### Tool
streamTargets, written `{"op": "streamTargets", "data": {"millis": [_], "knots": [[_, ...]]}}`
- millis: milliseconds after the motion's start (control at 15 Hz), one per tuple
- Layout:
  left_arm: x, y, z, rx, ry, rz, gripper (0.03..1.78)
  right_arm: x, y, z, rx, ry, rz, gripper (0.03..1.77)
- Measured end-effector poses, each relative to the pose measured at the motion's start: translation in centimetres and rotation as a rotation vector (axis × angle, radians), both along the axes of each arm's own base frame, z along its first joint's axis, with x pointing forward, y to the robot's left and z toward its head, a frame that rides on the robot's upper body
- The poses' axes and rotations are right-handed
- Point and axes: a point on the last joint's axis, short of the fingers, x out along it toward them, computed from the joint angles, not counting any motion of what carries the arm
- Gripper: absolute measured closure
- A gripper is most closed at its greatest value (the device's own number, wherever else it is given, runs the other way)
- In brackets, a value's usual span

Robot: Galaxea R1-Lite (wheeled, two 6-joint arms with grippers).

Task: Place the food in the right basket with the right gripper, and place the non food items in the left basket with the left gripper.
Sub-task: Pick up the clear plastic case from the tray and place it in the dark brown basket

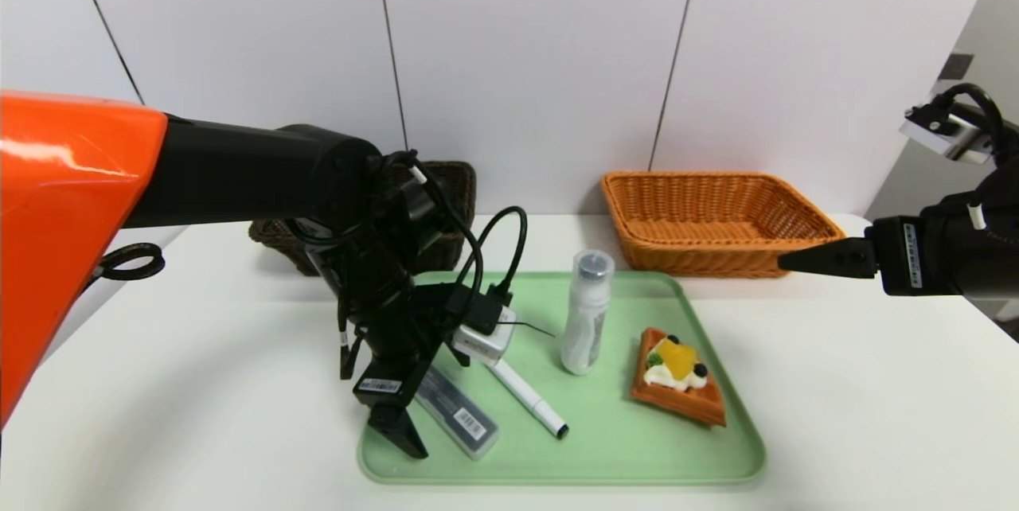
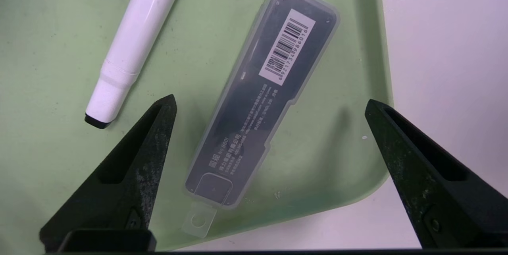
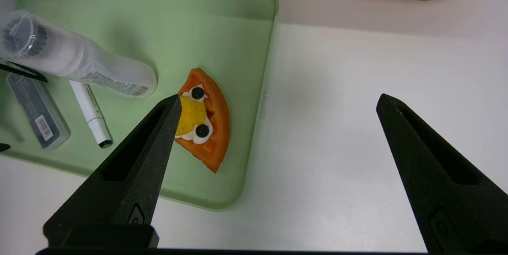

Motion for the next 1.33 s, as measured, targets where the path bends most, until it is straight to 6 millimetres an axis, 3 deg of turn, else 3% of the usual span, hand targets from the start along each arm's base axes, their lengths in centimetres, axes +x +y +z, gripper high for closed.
{"op": "streamTargets", "data": {"millis": [1333], "knots": [[0.44, -0.58, -0.63, 0.104, -0.046, 0.006, 0.12, 0.15, -0.22, -0.07, 0.018, 0.006, 0.008, 0.1]]}}
